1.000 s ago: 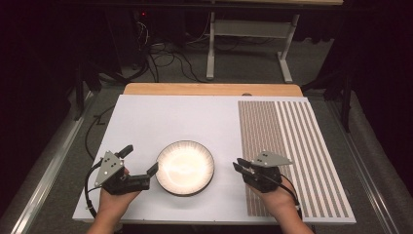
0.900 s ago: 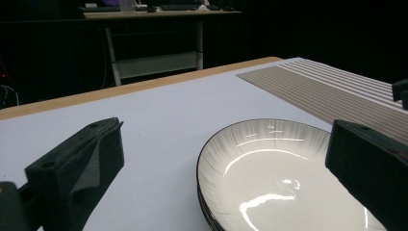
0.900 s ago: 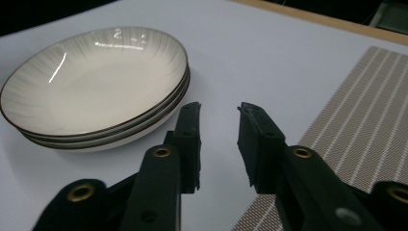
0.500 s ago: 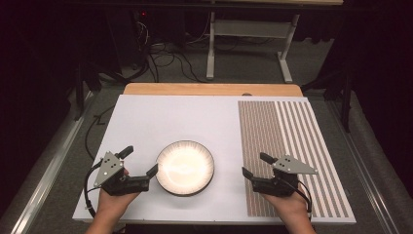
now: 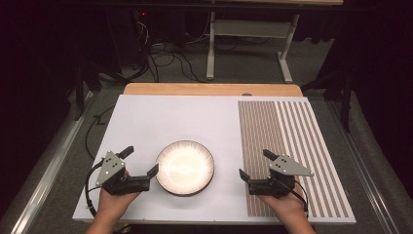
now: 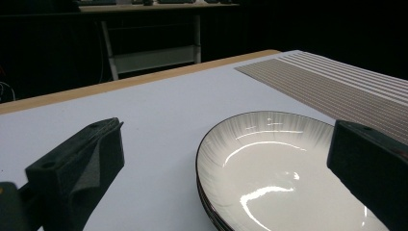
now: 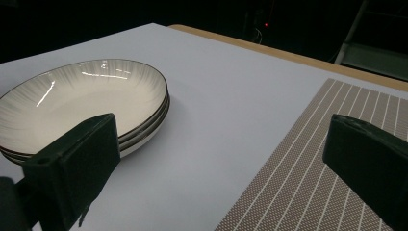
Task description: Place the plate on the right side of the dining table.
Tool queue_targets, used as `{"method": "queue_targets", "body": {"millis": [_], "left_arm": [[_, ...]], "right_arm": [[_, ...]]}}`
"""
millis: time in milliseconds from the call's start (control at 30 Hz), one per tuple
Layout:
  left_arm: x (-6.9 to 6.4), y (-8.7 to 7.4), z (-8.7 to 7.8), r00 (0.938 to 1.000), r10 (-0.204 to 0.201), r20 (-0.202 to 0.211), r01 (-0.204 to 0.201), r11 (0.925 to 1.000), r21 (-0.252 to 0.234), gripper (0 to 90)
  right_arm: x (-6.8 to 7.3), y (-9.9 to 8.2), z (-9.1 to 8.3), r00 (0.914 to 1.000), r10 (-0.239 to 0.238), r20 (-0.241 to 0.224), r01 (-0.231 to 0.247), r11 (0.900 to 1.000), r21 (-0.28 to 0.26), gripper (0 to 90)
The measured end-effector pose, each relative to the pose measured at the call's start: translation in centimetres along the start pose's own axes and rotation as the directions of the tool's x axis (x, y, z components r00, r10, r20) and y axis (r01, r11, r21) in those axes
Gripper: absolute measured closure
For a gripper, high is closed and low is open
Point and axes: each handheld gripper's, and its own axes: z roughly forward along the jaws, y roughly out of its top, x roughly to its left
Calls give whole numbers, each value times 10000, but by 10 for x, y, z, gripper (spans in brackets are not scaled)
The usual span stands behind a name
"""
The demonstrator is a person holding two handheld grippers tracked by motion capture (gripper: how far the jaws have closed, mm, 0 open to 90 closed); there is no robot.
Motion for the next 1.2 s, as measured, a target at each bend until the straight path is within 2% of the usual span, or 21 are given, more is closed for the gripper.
{"method": "queue_targets", "body": {"millis": [167,233,500,567,600,633,667,767,833,867,900,933,967,1033,1100,1133,1167,1200], "left_arm": [[1,-2,1,10000,-37,62,36,10000,41,1],[2,-2,1,10000,-75,55,75,10000,35,1],[-3,5,-2,9998,-99,200,102,9998,-155,1],[-3,4,-1,9997,-85,226,87,9999,-96,1],[-3,4,0,9995,-100,311,99,9999,28,1],[-3,4,0,9995,-100,311,99,9999,28,1],[-2,4,1,9994,-133,323,132,9999,27,1],[-1,4,0,9997,-94,206,94,10000,7,1],[-1,4,0,9997,-120,204,121,9999,-2,1],[-1,4,0,9998,-162,136,163,9999,-38,1],[-1,4,0,9998,-162,136,163,9999,-38,0],[0,4,0,9996,-240,172,241,9997,-23,1],[0,4,1,9994,-293,173,294,9996,-38,1],[0,4,2,9995,-274,174,274,9996,3,1],[1,4,1,9997,-178,149,178,9998,51,1],[1,3,1,9997,-191,151,190,9998,68,1],[1,3,1,9997,-191,151,190,9998,68,1],[2,3,1,9996,-212,181,211,9997,90,1]], "right_arm": [[0,3,2,9998,113,-156,-111,9999,127,8],[2,4,4,9998,2,-218,1,9999,141,22],[12,22,22,9984,-40,-570,64,9990,433,165],[13,24,24,9981,45,-621,-12,9986,521,178],[15,28,30,9973,-70,-730,112,9984,563,223],[15,28,30,9973,-70,-730,112,9984,563,223],[16,31,36,9966,-126,-812,180,9977,660,285],[19,37,44,9952,-269,-936,334,9970,695,395],[21,39,47,9948,-384,-941,449,9966,685,426],[24,43,52,9948,-518,-881,579,9960,676,536],[24,43,52,9948,-518,-881,579,9960,676,536],[28,46,58,9942,-508,-943,578,9957,726,594],[28,46,58,9942,-508,-943,578,9957,726,594],[31,44,63,9920,-488,-1164,573,9959,705,680],[34,42,66,9900,-548,-1297,668,9937,903,732],[35,40,66,9903,-667,-1223,792,9918,1006,770],[35,40,66,9903,-667,-1223,792,9918,1006,770],[36,35,67,9888,-697,-1321,863,9884,1251,836]]}}
